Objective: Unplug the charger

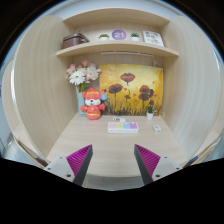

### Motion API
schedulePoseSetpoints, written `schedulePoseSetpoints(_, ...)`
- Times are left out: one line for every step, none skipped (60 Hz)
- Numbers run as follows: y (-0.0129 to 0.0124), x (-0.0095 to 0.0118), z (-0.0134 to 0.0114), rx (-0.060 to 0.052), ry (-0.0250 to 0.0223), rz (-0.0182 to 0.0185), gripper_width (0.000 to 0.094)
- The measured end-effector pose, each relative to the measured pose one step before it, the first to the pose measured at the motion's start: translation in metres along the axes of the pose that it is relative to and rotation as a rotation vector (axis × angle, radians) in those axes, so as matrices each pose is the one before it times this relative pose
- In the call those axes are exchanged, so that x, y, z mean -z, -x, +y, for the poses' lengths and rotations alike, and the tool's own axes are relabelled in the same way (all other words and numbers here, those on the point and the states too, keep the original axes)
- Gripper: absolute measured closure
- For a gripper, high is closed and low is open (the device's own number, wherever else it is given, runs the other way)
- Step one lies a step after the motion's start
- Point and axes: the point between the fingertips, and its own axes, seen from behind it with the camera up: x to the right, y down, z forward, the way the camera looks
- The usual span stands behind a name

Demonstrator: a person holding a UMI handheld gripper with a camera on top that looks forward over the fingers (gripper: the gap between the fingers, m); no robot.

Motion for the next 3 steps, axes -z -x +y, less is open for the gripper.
schedulePoseSetpoints(0.00047,0.00012,0.00037,-0.0015,0.00138,-0.00088,0.0090)
schedulePoseSetpoints(0.00050,0.00011,0.00039,-0.0007,0.00091,-0.00034,0.0092)
schedulePoseSetpoints(0.00046,0.00003,0.00025,-0.0006,0.00042,-0.00110,0.0092)
